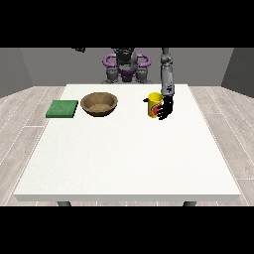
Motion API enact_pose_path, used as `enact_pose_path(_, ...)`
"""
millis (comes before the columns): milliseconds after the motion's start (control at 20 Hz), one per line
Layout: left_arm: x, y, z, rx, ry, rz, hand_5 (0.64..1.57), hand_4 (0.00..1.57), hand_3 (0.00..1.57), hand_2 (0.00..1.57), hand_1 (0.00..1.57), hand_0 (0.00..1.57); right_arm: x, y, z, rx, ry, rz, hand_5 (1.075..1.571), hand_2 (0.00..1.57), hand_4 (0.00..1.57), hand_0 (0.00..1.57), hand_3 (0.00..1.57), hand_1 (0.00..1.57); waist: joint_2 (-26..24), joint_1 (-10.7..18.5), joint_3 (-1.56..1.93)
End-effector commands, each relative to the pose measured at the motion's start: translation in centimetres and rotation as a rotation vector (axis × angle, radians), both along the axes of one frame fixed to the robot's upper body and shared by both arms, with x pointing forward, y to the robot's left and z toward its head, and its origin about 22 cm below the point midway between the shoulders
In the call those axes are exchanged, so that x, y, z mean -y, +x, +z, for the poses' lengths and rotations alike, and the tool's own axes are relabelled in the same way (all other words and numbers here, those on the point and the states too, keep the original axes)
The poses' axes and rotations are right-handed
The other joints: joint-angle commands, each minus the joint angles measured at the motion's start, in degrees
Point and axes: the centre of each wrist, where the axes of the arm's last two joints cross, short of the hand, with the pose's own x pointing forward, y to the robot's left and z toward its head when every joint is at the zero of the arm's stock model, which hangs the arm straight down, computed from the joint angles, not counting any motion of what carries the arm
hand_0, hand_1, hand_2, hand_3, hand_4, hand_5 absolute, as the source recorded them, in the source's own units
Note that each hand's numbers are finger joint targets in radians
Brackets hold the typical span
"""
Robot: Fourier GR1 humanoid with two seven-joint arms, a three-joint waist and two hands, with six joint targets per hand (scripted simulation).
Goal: Pick the cup and pour the ball into the bowl, then pick the bowl and place it on the pad
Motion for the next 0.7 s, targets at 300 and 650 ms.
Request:
enact_pose_path(300, -0.1, -1.1, -1.9, -0.037, 0.238, 0.105, 1.478, 1.07, 1.57, 1.57, 1.33, 1.33, 3.1, -0.7, 0.6, -0.033, 0.024, -0.023, 1.559, 0.0, 0.13, 0.0, 0.0, 0.0, -2.71, -0.13, 0.04)
enact_pose_path(650, 4.3, 2.2, 1.0, -0.094, 0.441, 0.081, 1.499, 1.12, 1.57, 1.57, 1.36, 1.36, 5.7, 1.9, -2.9, -0.163, 0.034, -0.071, 1.558, 0.0, 0.19, 0.0, 0.0, 0.0, -10.31, 3.19, 0.11)
